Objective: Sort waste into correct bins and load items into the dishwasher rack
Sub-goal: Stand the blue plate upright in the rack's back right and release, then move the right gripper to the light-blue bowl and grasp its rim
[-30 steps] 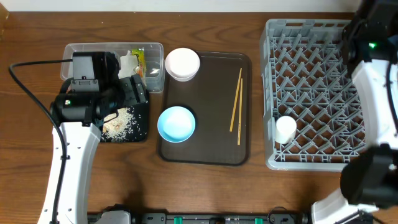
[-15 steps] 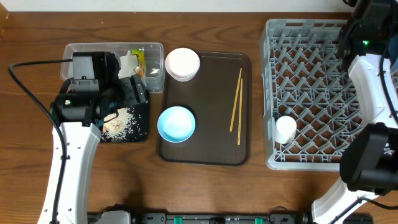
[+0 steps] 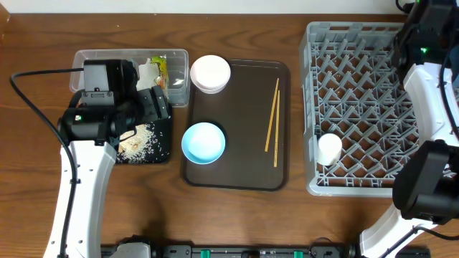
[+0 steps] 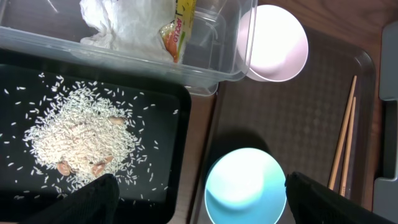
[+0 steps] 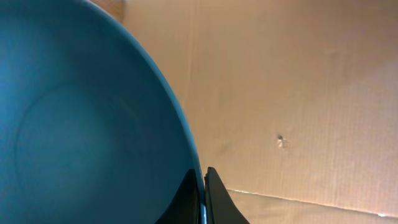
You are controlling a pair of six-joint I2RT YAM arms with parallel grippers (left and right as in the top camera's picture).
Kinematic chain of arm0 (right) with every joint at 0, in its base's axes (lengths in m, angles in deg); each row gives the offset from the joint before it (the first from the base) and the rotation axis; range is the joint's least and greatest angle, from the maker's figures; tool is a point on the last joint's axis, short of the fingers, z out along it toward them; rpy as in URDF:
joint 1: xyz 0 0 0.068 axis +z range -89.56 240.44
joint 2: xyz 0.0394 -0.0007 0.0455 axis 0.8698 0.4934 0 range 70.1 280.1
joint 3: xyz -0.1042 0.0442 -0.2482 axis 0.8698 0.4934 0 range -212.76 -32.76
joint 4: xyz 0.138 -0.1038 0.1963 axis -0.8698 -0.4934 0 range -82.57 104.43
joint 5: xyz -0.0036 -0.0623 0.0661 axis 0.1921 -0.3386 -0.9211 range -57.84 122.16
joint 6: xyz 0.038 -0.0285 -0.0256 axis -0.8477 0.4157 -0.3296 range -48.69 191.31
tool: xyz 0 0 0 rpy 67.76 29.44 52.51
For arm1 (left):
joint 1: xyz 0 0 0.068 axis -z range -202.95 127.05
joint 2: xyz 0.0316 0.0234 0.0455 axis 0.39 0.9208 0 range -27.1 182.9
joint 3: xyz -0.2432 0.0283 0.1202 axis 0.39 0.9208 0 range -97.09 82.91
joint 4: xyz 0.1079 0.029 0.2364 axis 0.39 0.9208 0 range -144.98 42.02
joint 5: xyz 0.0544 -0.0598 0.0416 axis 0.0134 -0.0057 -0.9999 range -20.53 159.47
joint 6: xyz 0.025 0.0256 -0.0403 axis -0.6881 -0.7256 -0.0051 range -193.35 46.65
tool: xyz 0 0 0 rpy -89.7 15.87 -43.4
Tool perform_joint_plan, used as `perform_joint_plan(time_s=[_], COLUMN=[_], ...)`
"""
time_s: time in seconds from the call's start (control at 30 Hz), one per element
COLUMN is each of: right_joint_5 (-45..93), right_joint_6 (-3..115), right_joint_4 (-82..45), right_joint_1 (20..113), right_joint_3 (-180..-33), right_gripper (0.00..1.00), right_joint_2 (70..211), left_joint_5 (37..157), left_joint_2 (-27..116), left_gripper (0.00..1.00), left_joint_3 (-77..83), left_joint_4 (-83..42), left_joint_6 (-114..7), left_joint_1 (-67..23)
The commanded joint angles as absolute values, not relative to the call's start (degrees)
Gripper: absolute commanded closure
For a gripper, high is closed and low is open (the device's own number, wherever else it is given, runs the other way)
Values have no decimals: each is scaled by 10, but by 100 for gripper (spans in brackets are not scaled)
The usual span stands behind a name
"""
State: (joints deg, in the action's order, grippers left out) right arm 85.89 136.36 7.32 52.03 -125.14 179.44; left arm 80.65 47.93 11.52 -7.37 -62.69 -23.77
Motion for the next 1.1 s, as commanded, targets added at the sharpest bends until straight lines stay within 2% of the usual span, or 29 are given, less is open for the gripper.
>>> perform_joint_plan(time_s=[0.0,0.13,0.2,0.27,0.4,0.5,0.73,0.87,0.97,1.07], right_joint_5=[844,817,812,812,812,812,811,756,691,599], right_joint_6=[1365,1338,1315,1296,1289,1287,1285,1278,1213,1093], right_joint_4=[51,-2,-17,-17,-14,-1,72,98,88,27], right_joint_1=[532,536,538,539,546,556,590,625,653,686], right_joint_3=[-1240,-1238,-1238,-1238,-1238,-1238,-1238,-1238,-1239,-1239], right_gripper=[99,93,83,67,18,1,1,1,1,1], right_joint_2=[1799,1799,1799,1799,1799,1799,1788,1766,1750,1739], left_joint_5=[799,799,799,799,799,799,799,799,799,799], left_joint_2=[484,484,484,484,484,484,484,484,484,484], left_gripper=[12,12,12,12,12,12,12,12,12,12], left_joint_3=[106,106,106,106,106,106,106,106,106,106], left_joint_4=[-72,-72,-72,-72,-72,-72,-72,-72,-72,-72], left_joint_6=[-628,-628,-628,-628,-628,-628,-628,-628,-628,-628], left_joint_1=[-240,-240,-240,-240,-240,-240,-240,-240,-240,-240])
